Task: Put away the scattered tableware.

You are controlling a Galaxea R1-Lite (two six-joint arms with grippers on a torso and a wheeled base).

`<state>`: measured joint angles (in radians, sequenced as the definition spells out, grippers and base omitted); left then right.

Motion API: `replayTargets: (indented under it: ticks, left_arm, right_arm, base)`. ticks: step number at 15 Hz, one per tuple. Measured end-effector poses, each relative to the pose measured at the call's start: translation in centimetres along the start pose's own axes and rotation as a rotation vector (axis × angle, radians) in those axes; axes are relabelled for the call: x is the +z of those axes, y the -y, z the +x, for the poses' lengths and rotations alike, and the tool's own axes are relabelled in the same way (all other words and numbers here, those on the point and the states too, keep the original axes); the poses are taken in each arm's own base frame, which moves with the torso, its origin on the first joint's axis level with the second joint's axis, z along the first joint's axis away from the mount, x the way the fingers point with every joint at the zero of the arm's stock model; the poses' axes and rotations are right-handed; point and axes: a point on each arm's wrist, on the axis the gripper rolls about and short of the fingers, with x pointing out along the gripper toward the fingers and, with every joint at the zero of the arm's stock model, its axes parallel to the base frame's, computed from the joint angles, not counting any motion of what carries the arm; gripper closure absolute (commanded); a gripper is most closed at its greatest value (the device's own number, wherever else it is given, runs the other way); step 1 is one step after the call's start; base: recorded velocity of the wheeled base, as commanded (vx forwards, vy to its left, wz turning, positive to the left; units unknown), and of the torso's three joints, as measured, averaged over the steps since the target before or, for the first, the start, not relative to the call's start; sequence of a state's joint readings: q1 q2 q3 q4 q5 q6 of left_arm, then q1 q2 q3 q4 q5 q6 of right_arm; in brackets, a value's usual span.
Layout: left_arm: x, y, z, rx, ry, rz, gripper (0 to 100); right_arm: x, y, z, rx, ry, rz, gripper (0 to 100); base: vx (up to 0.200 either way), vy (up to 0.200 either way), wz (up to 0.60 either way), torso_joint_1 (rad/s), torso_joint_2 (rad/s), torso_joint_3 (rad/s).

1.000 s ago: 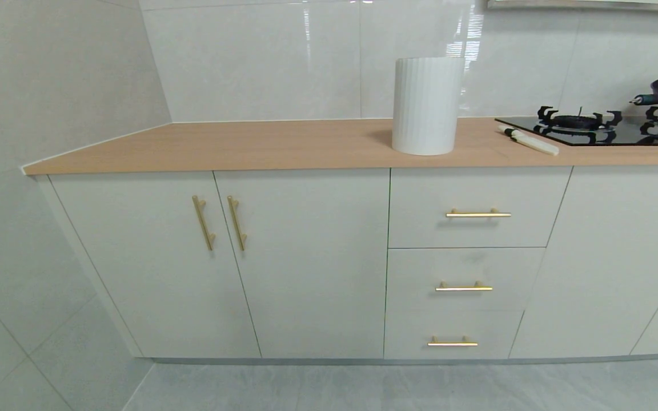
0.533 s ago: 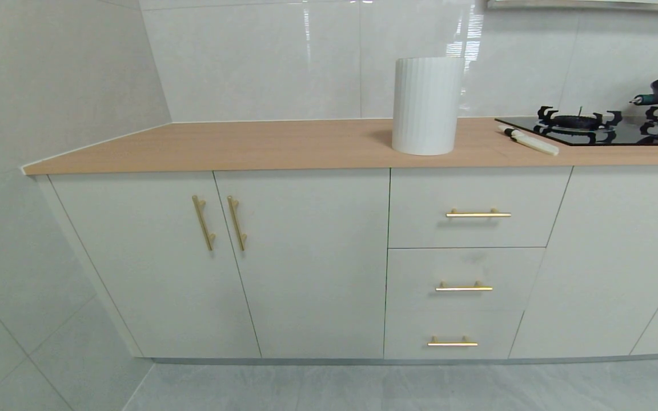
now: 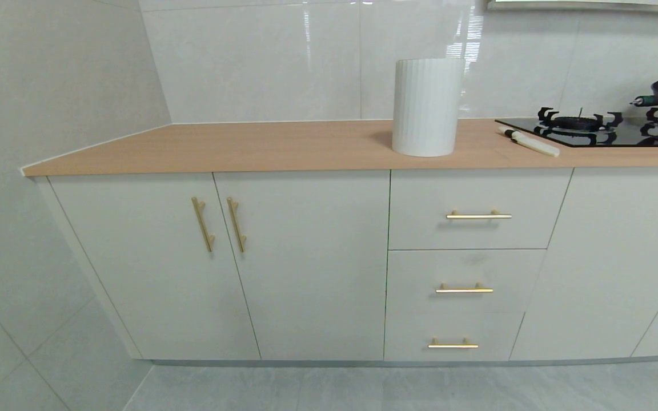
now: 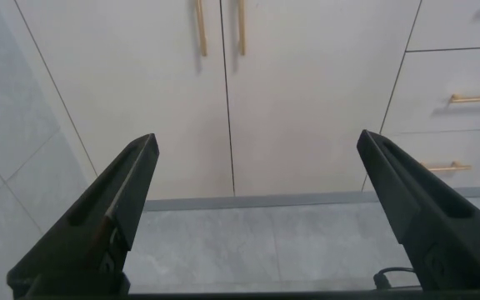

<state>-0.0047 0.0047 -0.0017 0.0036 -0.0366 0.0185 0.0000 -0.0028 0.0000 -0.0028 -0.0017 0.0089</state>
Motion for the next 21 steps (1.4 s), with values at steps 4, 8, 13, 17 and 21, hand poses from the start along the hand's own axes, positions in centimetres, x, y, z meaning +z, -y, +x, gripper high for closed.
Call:
replayTargets:
  ticks: [4, 8, 13, 17, 21]
  left_arm:
    - [0.0, 0.0, 0.0, 0.0, 0.0, 0.0, 0]
    - [0.0, 0.0, 0.0, 0.0, 0.0, -0.001, 0]
    - [0.01, 0.0, 0.0, 0.0, 0.001, -0.001, 0]
    - [0.0, 0.0, 0.0, 0.0, 0.0, -0.001, 0]
    - [0.0, 0.0, 0.0, 0.001, 0.0, -0.002, 0]
  right_arm:
    - [0.0, 0.0, 0.0, 0.0, 0.0, 0.0, 0]
    - [0.0, 0.0, 0.0, 0.0, 0.0, 0.0, 0]
    - [0.0, 0.0, 0.0, 0.0, 0.0, -0.001, 0]
    - [0.0, 0.0, 0.0, 0.0, -0.001, -0.001, 0]
    - [0.0, 0.0, 0.0, 0.0, 0.0, -0.001, 0]
  base:
    - [0.2, 0.0, 0.0, 0.0, 0.0, 0.0]
    - [0.15, 0.0, 0.0, 0.001, 0.0, 0.001]
    - [0.0, 0.0, -0.36, 0.001, 0.0, 0.001]
    - [0.0, 0.0, 0.0, 0.0, 0.0, 0.0]
    - [0.0, 0.0, 0.0, 0.0, 0.0, 0.0]
